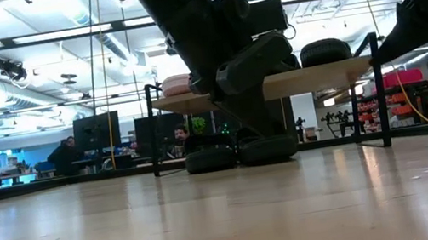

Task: Pick and place slides into the shelf
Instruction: Adjust the shelf

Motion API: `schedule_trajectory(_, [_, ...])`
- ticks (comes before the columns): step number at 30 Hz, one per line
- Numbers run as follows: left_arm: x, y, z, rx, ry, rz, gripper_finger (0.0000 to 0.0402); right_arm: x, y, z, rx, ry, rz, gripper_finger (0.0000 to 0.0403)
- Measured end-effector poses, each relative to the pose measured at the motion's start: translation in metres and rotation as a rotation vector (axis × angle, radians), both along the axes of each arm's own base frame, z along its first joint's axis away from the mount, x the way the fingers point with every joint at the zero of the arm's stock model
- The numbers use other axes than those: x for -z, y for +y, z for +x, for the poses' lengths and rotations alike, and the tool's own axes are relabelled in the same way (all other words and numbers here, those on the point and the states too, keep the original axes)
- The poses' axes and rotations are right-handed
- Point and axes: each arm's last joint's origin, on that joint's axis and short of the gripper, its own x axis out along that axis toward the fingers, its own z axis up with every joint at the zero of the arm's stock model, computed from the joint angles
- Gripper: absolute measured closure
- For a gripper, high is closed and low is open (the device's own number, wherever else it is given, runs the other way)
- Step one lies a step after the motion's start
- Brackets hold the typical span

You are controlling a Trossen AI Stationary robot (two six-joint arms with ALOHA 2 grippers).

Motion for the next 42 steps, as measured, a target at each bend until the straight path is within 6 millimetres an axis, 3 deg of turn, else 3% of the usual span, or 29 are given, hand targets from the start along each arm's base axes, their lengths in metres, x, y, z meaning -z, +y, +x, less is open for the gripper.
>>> schedule_trajectory(17, [0.000,0.004,0.001,-0.008,-0.004,0.000,0.0397,-0.018,-0.043,-0.004,0.104,0.111,-0.138,0.0403])
schedule_trajectory(24, [0.000,0.007,0.002,-0.014,-0.004,0.000,0.0384,-0.023,-0.059,-0.005,0.145,0.165,-0.163,0.0403])
schedule_trajectory(42, [0.000,0.016,0.004,-0.034,-0.004,0.000,0.0396,-0.037,-0.100,-0.015,0.307,0.232,-0.193,0.0403])
